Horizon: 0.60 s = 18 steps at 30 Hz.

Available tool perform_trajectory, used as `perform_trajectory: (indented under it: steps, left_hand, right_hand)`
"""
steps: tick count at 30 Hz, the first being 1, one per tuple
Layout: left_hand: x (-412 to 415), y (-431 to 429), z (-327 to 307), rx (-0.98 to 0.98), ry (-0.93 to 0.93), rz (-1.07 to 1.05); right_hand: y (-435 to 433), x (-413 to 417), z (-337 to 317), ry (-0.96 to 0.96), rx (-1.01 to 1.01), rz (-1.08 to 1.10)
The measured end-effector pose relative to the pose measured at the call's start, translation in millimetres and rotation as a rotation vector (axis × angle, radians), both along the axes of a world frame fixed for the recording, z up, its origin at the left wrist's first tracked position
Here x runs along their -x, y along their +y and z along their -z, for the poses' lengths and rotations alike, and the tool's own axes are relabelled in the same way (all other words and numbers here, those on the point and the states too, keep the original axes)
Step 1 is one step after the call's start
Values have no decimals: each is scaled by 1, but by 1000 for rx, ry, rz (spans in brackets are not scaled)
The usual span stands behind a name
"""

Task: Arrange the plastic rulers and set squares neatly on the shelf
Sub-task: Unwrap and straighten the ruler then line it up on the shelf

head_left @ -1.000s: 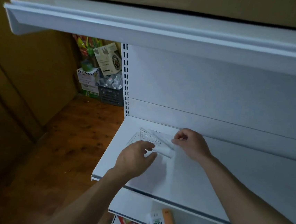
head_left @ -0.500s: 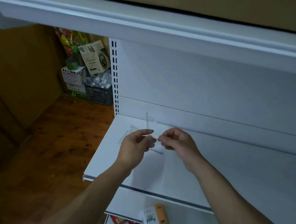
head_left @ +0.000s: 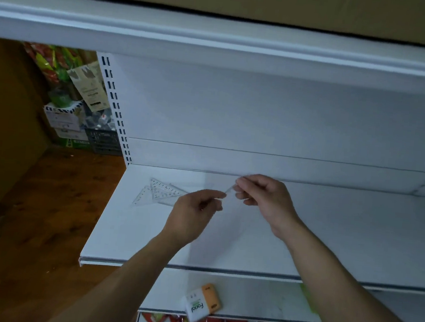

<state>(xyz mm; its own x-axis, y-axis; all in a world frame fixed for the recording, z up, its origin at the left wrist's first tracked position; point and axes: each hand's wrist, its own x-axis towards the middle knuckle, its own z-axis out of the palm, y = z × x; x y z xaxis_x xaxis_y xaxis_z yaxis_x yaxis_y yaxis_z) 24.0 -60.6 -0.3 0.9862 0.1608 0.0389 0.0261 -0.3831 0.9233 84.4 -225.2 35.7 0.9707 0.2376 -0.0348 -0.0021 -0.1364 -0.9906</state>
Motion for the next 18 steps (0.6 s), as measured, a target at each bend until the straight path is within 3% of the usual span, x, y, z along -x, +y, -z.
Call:
perform_trajectory:
  steps: [3, 8, 18]
  left_hand:
    - [-8, -39, -7, 162, 32, 3]
    - [-13, -125, -13, 447, 157, 189]
    - [-18, -317, -14, 402, 55, 330]
  right_hand:
    - [-43, 0, -1, 8, -138, 173]
    - [-129, 7, 1, 17, -271, 334]
    - [-332, 44, 3, -25, -279, 494]
